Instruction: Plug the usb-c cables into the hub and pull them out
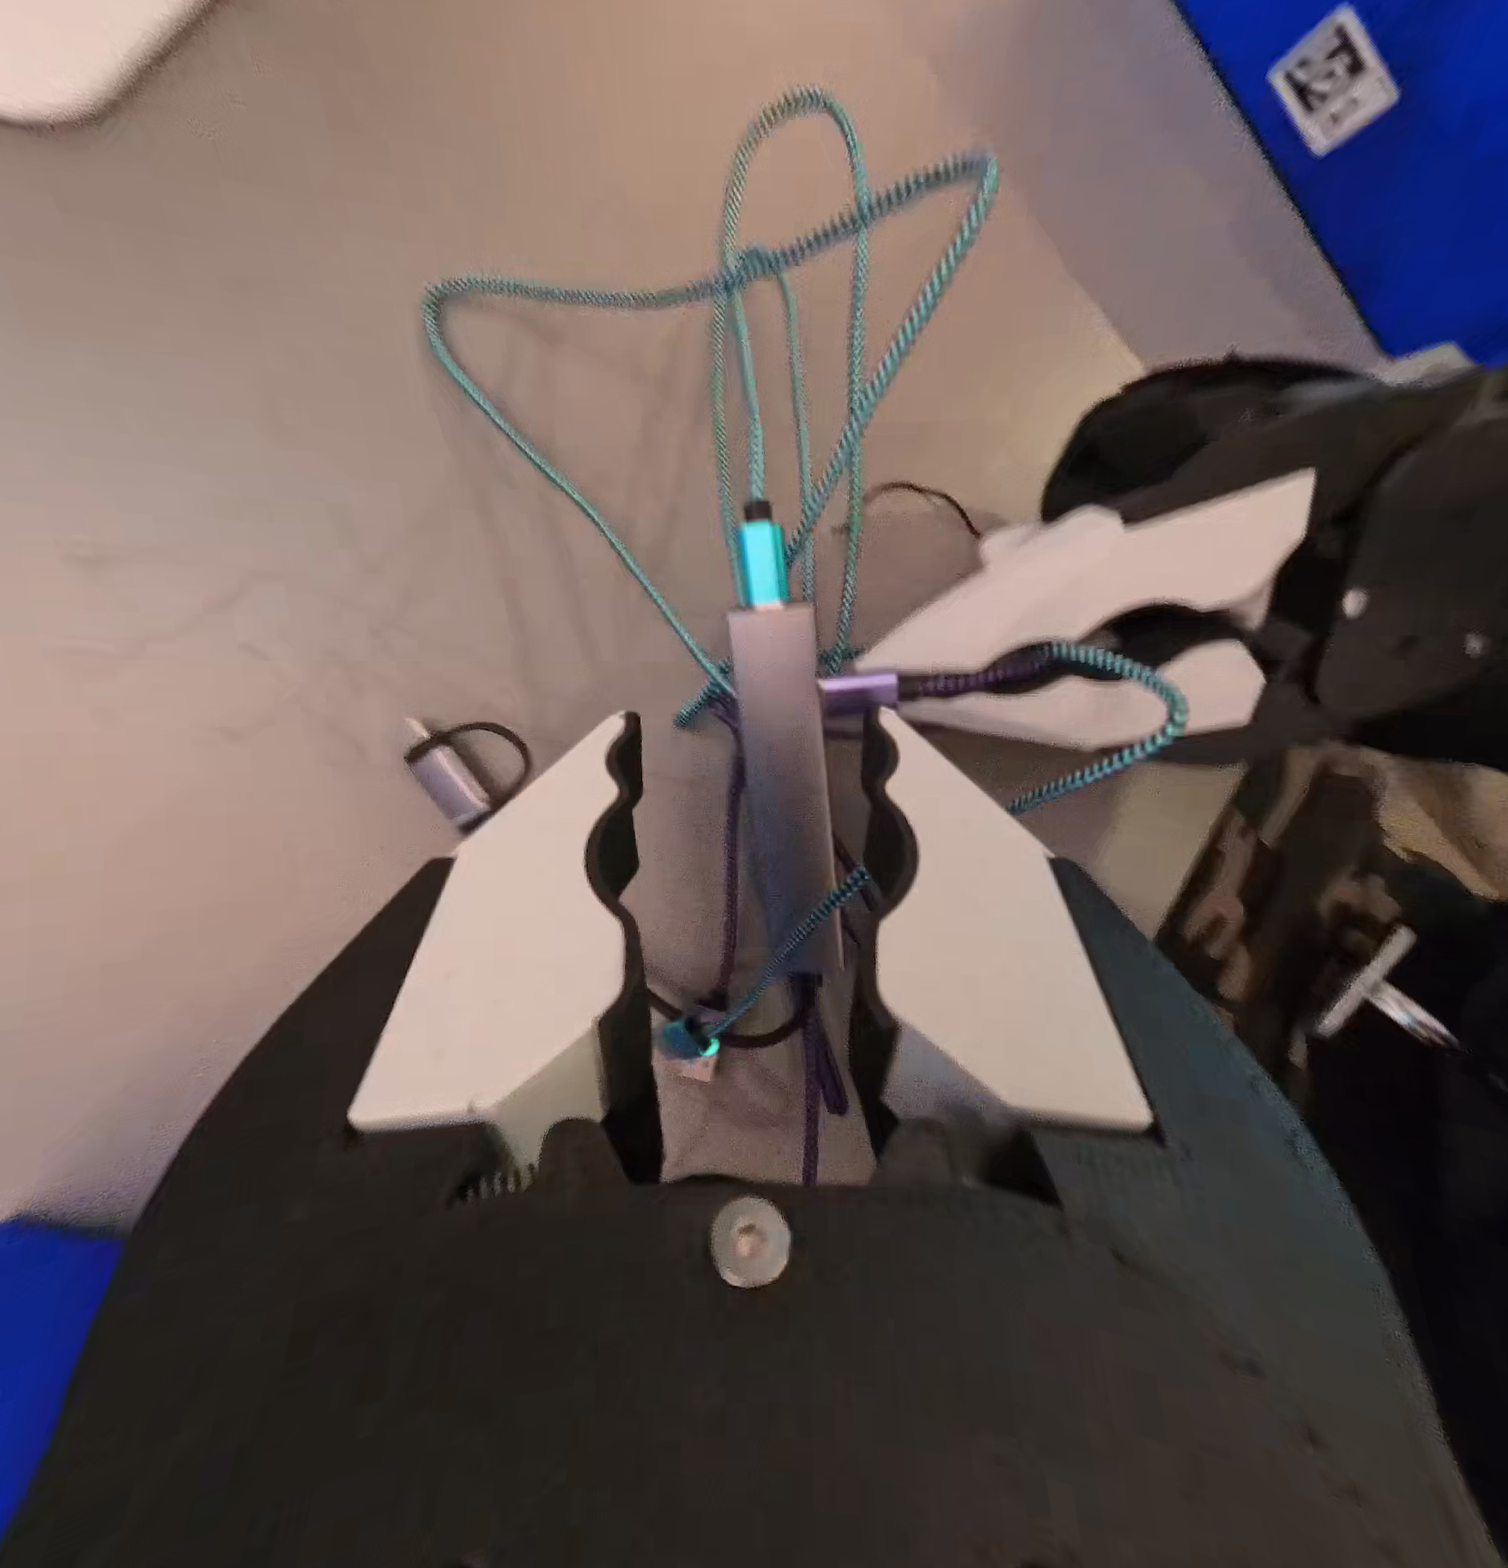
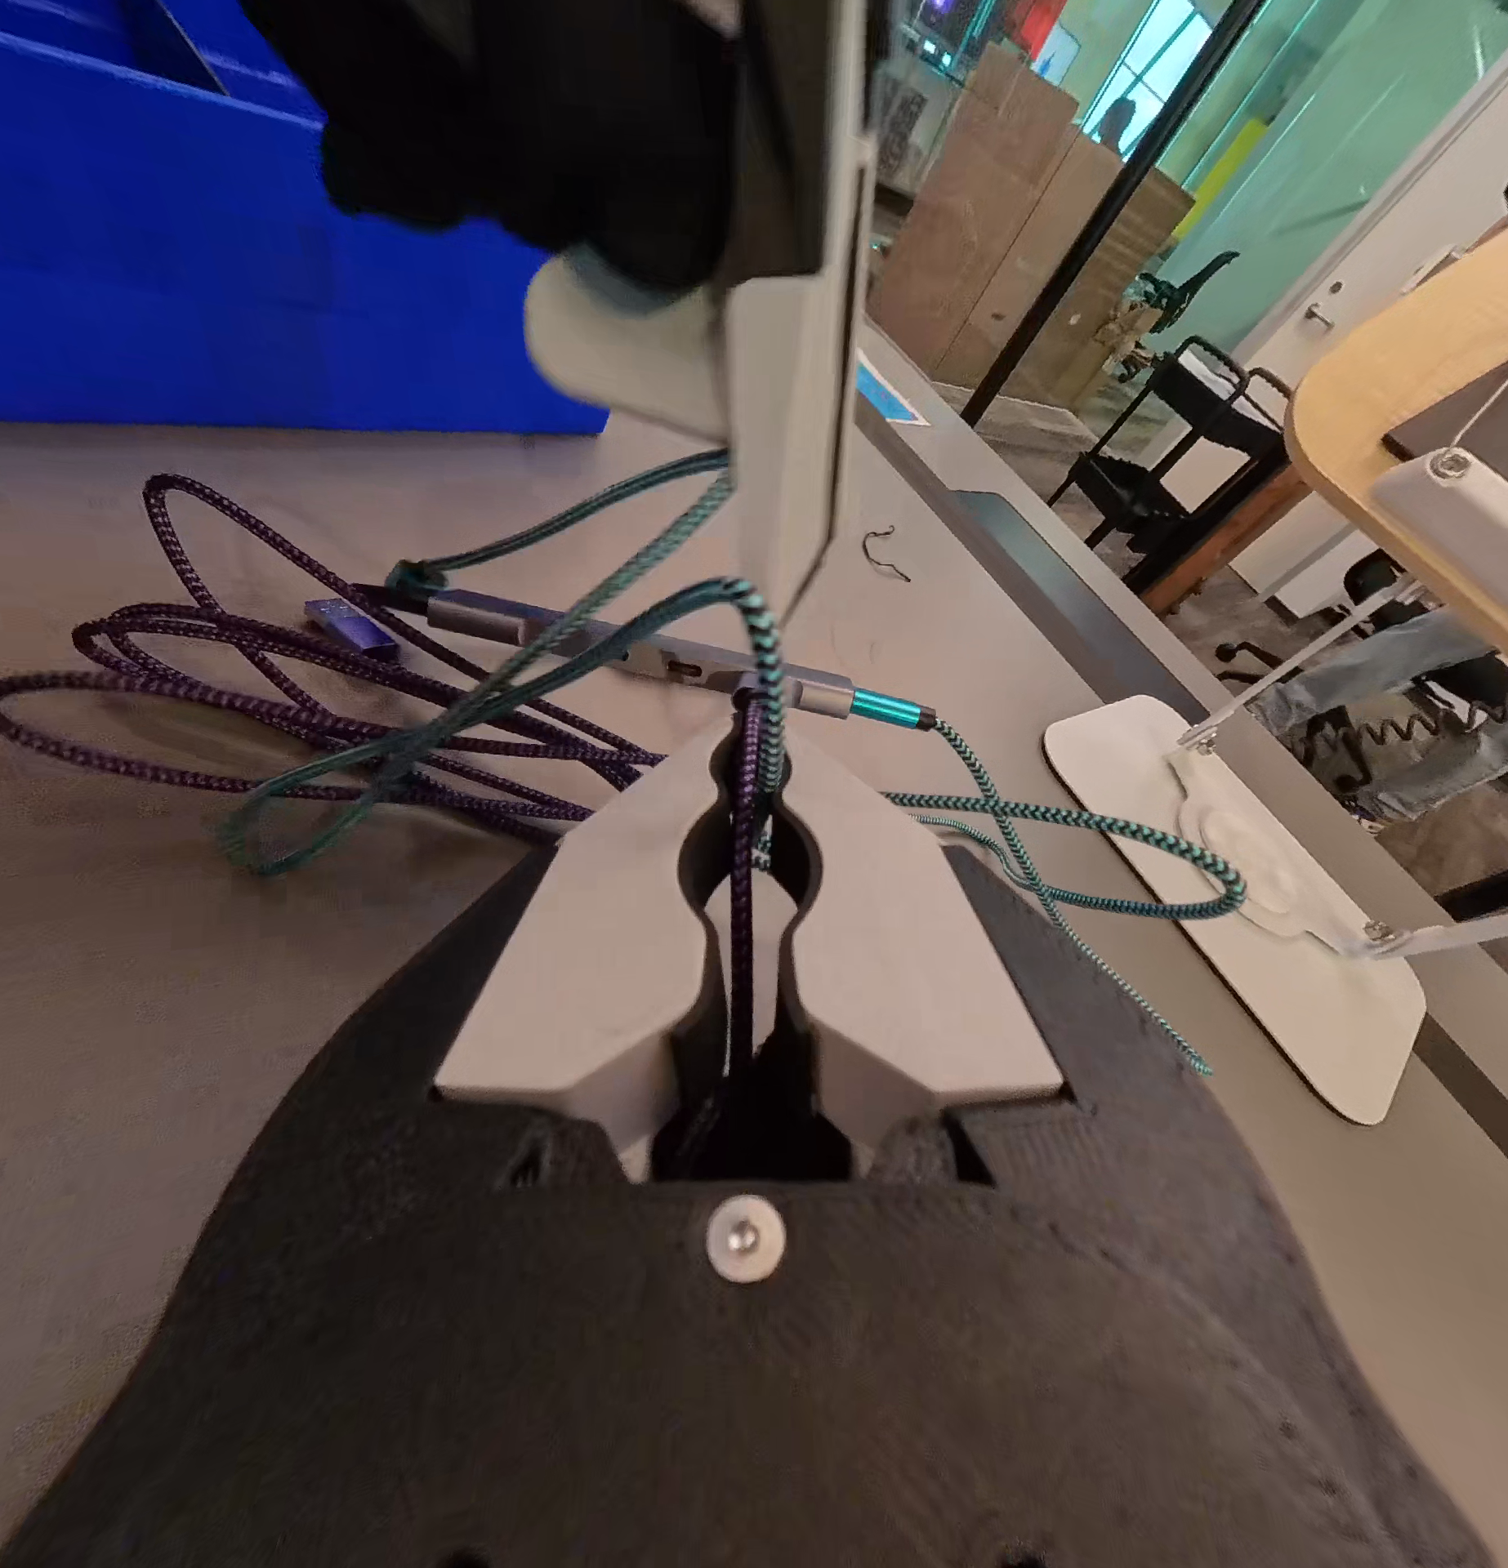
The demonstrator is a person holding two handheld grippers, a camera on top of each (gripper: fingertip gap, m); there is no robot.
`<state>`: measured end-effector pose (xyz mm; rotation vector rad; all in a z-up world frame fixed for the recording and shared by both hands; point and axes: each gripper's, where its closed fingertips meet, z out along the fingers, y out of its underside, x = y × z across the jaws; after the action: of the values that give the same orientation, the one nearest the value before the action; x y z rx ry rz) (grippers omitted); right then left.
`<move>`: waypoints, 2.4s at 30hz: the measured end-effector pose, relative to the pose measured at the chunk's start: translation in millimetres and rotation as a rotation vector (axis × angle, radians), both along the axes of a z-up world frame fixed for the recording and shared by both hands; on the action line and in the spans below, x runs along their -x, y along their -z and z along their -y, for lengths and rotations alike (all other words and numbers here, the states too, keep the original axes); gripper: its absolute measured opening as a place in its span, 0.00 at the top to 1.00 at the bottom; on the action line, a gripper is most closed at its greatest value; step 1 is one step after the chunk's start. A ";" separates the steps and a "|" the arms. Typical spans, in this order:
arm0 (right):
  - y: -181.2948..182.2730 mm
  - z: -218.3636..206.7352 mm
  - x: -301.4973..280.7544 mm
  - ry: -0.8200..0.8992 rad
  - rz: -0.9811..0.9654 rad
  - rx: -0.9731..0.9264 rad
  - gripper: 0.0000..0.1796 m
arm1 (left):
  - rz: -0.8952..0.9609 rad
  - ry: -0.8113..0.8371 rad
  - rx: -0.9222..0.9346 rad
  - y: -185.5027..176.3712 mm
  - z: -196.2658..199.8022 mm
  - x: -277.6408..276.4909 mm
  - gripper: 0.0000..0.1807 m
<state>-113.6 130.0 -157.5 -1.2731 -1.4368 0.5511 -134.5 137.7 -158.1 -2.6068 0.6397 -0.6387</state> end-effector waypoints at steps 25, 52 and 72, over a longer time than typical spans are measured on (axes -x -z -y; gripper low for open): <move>-35.5 -6.3 -66.9 0.033 0.214 0.022 0.88 | 0.031 -0.206 -0.153 23.6 9.6 13.4 0.91; -46.1 4.0 24.1 -0.060 -0.109 -0.051 0.95 | 0.205 -0.270 -0.203 -3.7 16.2 -9.5 0.91; -44.9 0.1 18.8 0.068 -0.014 -0.185 0.95 | 0.335 -0.324 -0.244 -6.3 2.7 -17.4 0.91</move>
<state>-132.4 129.9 -112.6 -1.1644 -1.3937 0.3717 -117.1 135.0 -151.8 -2.2368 0.1729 -0.8088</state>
